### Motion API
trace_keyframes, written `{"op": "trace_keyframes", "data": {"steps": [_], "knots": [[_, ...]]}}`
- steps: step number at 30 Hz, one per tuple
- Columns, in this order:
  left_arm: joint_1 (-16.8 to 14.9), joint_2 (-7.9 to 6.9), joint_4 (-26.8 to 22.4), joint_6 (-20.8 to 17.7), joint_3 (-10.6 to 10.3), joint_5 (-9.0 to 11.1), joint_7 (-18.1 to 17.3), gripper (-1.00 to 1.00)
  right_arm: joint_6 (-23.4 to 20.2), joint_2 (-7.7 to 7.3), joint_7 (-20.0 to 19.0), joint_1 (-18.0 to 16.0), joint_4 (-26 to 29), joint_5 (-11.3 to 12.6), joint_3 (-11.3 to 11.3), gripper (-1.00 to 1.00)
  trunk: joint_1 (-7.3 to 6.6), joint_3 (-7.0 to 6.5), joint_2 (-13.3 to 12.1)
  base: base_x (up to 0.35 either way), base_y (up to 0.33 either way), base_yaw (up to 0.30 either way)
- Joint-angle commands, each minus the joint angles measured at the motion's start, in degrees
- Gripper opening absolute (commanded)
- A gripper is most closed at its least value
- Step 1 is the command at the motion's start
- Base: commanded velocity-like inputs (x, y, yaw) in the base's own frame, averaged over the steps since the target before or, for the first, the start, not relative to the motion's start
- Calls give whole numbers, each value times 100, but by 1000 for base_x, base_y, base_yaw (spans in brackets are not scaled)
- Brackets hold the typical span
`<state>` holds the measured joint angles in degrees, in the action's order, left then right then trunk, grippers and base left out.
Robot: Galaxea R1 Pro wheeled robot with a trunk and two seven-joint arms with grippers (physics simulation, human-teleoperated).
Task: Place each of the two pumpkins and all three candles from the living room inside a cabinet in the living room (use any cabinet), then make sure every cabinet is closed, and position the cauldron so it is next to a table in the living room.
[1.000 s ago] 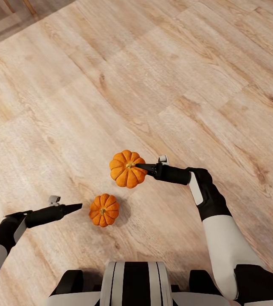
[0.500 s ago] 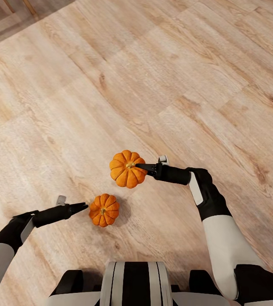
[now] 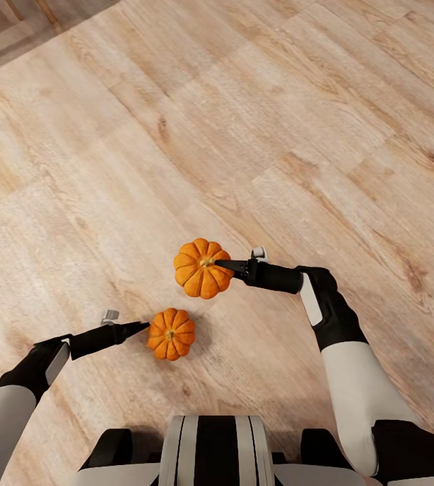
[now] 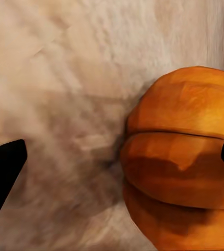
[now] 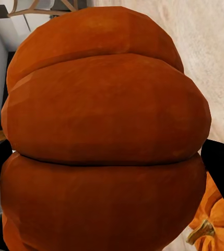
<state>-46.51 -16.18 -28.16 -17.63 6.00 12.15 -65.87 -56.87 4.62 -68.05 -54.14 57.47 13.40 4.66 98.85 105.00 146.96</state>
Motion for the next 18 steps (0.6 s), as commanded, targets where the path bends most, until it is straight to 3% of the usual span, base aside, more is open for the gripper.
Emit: {"op": "trace_keyframes", "data": {"steps": [1, 9, 12, 18], "knots": [[2, 1, 4, -11, -11, -19, 11, 100, -18, 1, -15, 0, -2, 14, 0, -100, 0, 0, 0, 0, 0, 0], [2, -9, -3, 8, -30, -27, -39, 100, -18, 20, -15, 0, -7, 14, -7, -100, 0, 0, 0, 0, 0, 0], [2, -32, -16, 27, -164, -14, -82, 100, -18, 27, -15, 0, -7, 14, -11, -100, 0, 0, 0, 0, 0, 0], [2, -91, -45, 32, -306, -12, -619, 100, -18, 36, 2, 6, -13, 13, -17, -100, 0, 0, 0, 0, 0, 0]]}}
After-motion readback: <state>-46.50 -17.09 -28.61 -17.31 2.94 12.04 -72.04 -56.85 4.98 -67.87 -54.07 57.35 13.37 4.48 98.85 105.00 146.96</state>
